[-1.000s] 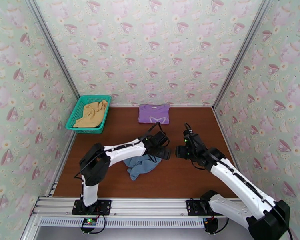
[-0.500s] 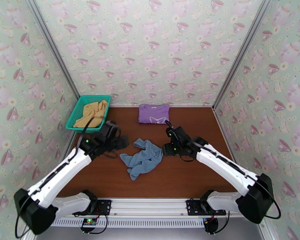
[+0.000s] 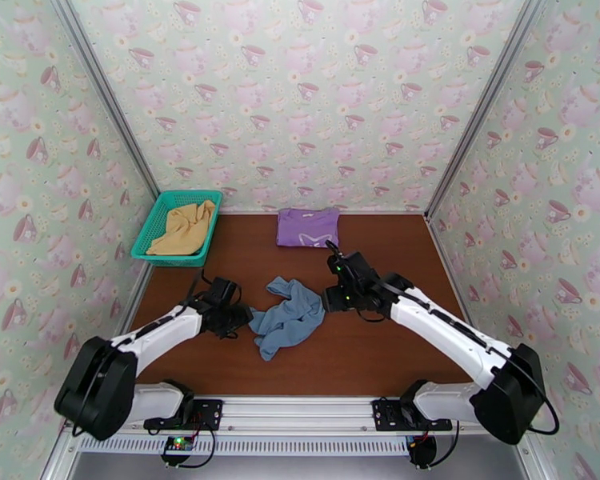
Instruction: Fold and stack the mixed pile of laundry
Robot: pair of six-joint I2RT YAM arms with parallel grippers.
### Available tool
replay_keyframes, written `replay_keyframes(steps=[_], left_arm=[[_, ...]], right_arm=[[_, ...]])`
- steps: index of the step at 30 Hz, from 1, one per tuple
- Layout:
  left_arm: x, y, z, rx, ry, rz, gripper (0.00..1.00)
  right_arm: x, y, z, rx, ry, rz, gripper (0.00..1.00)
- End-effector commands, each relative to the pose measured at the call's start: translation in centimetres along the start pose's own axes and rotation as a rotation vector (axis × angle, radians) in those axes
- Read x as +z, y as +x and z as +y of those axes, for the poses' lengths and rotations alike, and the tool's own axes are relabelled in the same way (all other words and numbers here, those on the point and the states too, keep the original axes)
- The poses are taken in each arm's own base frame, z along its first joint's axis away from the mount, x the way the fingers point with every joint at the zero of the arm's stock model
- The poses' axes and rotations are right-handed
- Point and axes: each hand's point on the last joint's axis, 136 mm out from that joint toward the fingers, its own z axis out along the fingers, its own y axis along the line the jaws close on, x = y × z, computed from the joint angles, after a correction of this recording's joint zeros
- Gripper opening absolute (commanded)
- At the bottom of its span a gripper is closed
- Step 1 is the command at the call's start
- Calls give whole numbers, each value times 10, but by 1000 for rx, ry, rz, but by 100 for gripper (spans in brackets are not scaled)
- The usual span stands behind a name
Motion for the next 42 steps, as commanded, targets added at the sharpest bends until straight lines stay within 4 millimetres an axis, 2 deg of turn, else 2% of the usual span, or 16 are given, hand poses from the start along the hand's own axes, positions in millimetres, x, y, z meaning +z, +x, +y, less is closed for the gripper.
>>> replay_keyframes(steps=[1,8,9,10,13,17,21,23,26,30,35,42], left_arm=[[6,-15,-12,-9,45,-55,61],[27,-22,-13,21,17,-47,55],[30,-25,-15,30,15,-46,51],[34,-26,-17,40,8,-43,40],[40,-30,-20,59,-5,-35,0],[30,-27,-21,61,17,-41,0],[4,-20,-14,72,11,-50,0],[-8,-15,-9,80,7,-51,0],[-19,-7,-4,91,11,-42,0],[-27,-3,4,106,-5,-47,0],[-33,0,11,128,-34,-45,0],[-25,4,13,147,-43,-17,0]], right_arm=[[-3,6,2,0,-14,-8,60],[1,5,6,-7,-37,-2,60],[3,4,9,-22,-46,4,60],[5,1,12,-39,-57,9,60],[14,-11,23,-125,-75,31,60],[33,-30,43,-375,-85,60,59],[56,-64,60,-718,-67,15,58],[67,-78,75,-868,-115,-3,58],[89,-83,99,-1148,-222,-20,59],[124,-98,106,-1351,-250,2,58],[167,-118,110,-1374,-268,43,57],[215,-110,117,-1353,-312,72,55]])
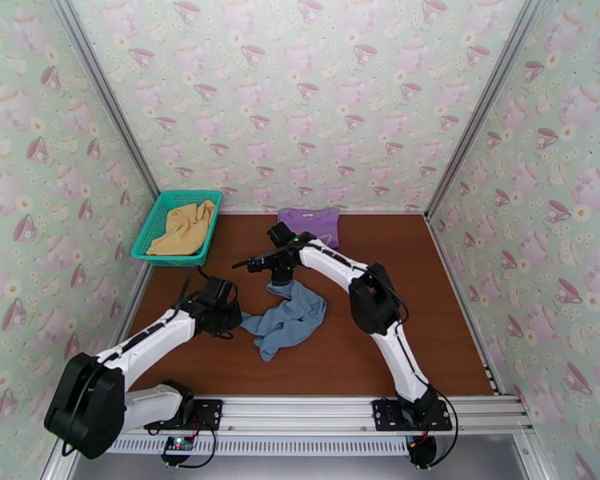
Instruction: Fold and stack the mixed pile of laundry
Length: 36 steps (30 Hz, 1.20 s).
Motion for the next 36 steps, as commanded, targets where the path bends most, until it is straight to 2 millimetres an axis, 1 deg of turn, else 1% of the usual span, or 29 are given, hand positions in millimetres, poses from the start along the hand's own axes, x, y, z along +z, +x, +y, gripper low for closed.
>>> replay_keyframes(steps=[1,6,10,11,14,15,16,19,21,22,24,26,27,29,30,32,33,34,36], left_arm=[[6,7,7,32,-32,30,0],[10,8,8,34,-34,38,0],[11,7,8,33,-39,40,0],[11,7,8,33,-39,40,0],[10,7,9,36,-44,41,0],[10,6,9,36,-48,41,0],[8,6,9,36,-50,39,0],[1,3,11,31,-51,28,0],[-8,-3,10,33,-50,14,0],[-16,-8,9,36,-48,-1,0],[-37,-23,6,43,-43,-41,0],[-66,-44,0,50,-28,-101,0],[-81,-53,-3,55,-19,-131,0],[-119,-77,-13,63,5,-209,0],[-133,-85,-17,67,14,-237,0],[-164,-101,-26,76,40,-291,0],[-174,-106,-30,80,53,-308,0],[-185,-111,-35,87,67,-327,0],[-204,-121,-43,92,89,-358,0]], right_arm=[[13,-1,8,-22,-51,-10,55],[40,9,26,-25,-107,34,54],[54,13,37,-26,-134,53,52],[57,13,37,-23,-134,54,48],[63,13,38,-13,-140,54,25],[65,14,39,-12,-146,56,11],[66,14,39,-11,-148,55,0],[62,13,31,23,-131,54,0],[46,8,9,93,-65,20,0],[31,6,-8,146,-14,-9,0],[-9,4,-43,245,96,-70,0],[-66,6,-81,343,246,-137,0],[-92,8,-93,400,310,-164,0],[-154,16,-115,472,468,-210,0],[-178,22,-120,502,535,-218,0],[-233,36,-125,566,692,-234,0],[-251,43,-124,593,745,-231,0],[-275,52,-122,630,811,-236,0],[-315,71,-113,710,916,-250,0]])
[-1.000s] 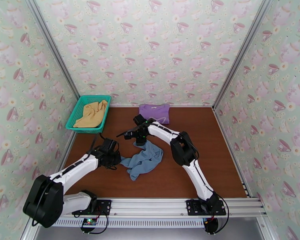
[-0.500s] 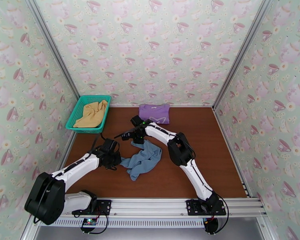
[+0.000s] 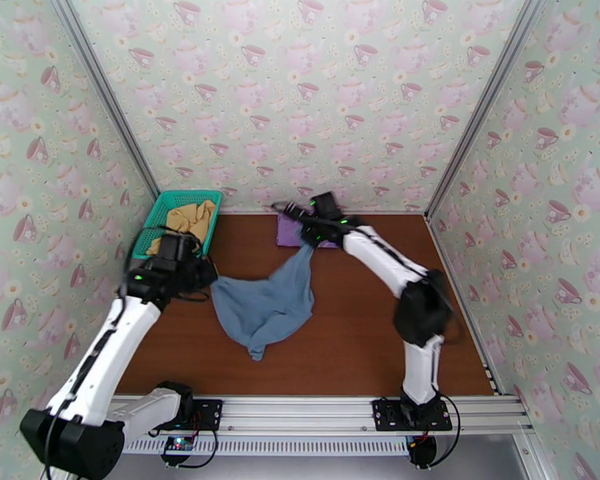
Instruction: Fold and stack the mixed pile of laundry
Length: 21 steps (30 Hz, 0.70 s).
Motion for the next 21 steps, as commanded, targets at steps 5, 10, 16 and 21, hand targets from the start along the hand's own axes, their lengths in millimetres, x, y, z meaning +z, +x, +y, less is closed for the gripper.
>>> replay_keyframes(steps=[5,10,16,21], left_arm=[[-30,-41,-16,40,27,-36,0],[-29,-102,-47,57,96,-83,0],[-6,-179,-86,75,184,-127,0],[19,-214,-113,24,306,-123,0]], right_arm=[[-113,6,-92,352,354,-142,0],[-143,11,-134,421,431,-162,0],[-143,1,-188,512,540,-137,0],[-140,-11,-227,647,626,-132,0]])
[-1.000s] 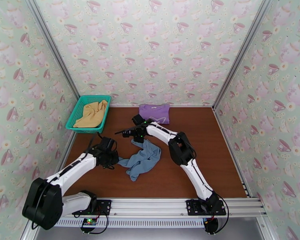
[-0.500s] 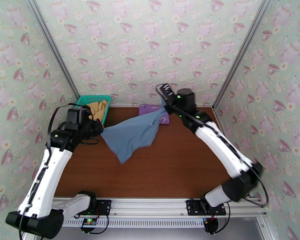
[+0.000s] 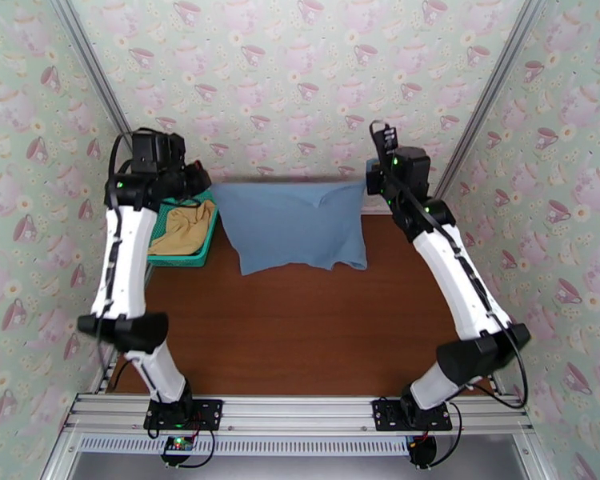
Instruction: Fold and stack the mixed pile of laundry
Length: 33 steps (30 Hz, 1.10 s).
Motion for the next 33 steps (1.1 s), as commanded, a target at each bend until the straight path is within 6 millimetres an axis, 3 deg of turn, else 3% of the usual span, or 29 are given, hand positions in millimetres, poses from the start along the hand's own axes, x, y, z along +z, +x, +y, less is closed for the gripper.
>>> replay_keyframes(steps=[1,6,11,14,20,28,31,33], left_arm=[[11,2,-5,-71,82,57,0],[33,3,-4,-130,138,66,0],[7,1,-16,-113,167,40,0],[-27,3,-29,-93,189,14,0],[-109,28,-47,-59,215,-21,0],[-233,104,-45,-31,187,-47,0],[-278,132,-40,-26,167,-75,0],[-297,150,-34,-26,150,-76,0]], right_arm=[[2,-12,-27,123,116,19,0],[7,-24,-30,197,135,-8,0],[-11,-13,-39,216,163,34,0],[-38,1,-45,248,162,58,0],[-116,41,-55,347,120,69,0],[-248,87,-58,540,-51,107,0],[-288,101,-60,598,-97,114,0],[-307,117,-60,619,-110,143,0]])
